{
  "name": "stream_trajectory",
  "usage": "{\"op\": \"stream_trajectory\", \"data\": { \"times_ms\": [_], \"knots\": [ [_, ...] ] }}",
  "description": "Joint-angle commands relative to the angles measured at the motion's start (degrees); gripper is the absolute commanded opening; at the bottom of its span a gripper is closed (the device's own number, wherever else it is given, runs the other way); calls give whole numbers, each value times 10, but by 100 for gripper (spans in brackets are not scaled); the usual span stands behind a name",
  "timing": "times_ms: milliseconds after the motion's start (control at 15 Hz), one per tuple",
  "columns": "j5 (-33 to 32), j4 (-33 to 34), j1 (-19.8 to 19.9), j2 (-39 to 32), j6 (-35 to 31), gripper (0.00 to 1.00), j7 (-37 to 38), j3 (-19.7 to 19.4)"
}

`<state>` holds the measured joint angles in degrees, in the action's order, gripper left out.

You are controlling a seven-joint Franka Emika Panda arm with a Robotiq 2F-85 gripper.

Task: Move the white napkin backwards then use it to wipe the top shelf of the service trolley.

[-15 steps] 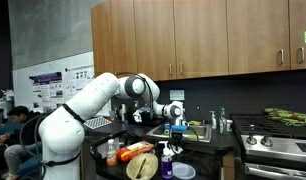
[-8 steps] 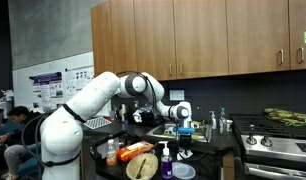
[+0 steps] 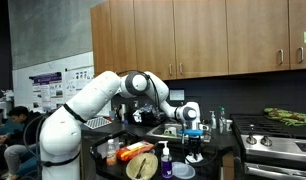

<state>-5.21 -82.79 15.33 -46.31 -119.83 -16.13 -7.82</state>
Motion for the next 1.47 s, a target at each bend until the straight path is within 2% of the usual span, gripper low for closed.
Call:
{"op": "stream_trajectory", "data": {
  "times_ms": [0, 467, 533, 600, 667, 800, 867, 1000, 1067, 1400],
  "knots": [
    [2, -26, 11, 19, -16, 0, 26, -6],
    [13, -29, 30, 26, -23, 0, 60, -13],
    [16, -30, 33, 29, -24, 13, 64, -14],
    [16, -34, 33, 34, -29, 7, 70, -17],
    [19, -36, 35, 38, -33, 7, 76, -18],
    [22, -40, 39, 47, -36, 1, 87, -22],
    [20, -42, 38, 52, -37, 24, 93, -25],
    [20, -55, 36, 67, -41, 27, 102, -26],
    [20, -66, 33, 77, -46, 32, 106, -26],
    [21, -150, 5, 160, -80, 64, 119, -13]
  ]
}}
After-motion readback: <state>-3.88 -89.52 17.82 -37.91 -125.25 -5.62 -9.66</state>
